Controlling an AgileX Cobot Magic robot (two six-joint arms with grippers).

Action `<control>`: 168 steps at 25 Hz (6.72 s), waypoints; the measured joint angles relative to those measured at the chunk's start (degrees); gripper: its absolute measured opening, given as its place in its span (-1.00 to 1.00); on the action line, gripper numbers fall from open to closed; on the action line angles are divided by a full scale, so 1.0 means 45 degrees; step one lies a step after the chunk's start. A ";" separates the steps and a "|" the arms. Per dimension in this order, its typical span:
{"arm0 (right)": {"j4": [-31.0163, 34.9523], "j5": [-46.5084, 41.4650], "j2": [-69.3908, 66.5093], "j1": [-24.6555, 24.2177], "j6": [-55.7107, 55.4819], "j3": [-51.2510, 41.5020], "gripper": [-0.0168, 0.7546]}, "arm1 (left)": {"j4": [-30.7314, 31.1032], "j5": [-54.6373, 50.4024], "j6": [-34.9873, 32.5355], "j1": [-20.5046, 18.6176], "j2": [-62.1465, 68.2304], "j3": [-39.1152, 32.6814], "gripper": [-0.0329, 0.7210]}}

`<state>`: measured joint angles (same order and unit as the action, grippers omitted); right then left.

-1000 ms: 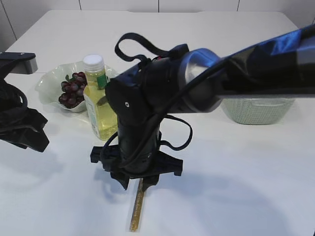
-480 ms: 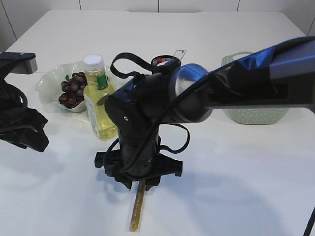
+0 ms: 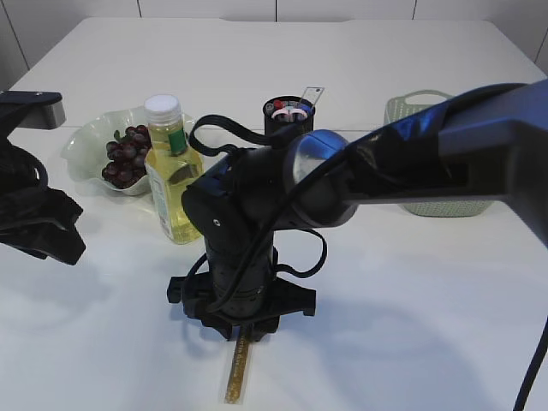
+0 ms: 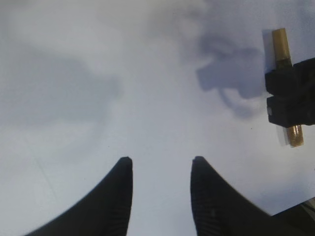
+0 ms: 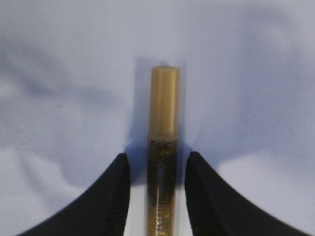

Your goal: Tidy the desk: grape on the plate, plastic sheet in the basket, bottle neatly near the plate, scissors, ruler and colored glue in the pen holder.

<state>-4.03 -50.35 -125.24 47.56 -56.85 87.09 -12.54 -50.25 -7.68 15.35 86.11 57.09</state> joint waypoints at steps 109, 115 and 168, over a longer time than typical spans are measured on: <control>2.3759 0.5667 -0.3377 -0.7815 3.6277 0.6989 -0.13 | -0.0005 0.0603 0.0000 0.0000 0.0000 0.0000 -0.15; 2.0277 0.6482 -0.1716 -0.7972 3.1788 0.6734 -0.12 | 0.0001 0.0603 0.0000 0.0000 0.0000 0.0000 -0.15; -0.2437 -0.2779 1.7895 -0.7978 1.0908 -0.7674 -0.12 | 0.0624 -0.1099 0.1356 -0.0018 -0.5746 -0.0906 0.20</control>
<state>-15.00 -62.85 -44.72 11.66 -7.77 52.56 -9.73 -55.19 -1.58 15.27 60.25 53.01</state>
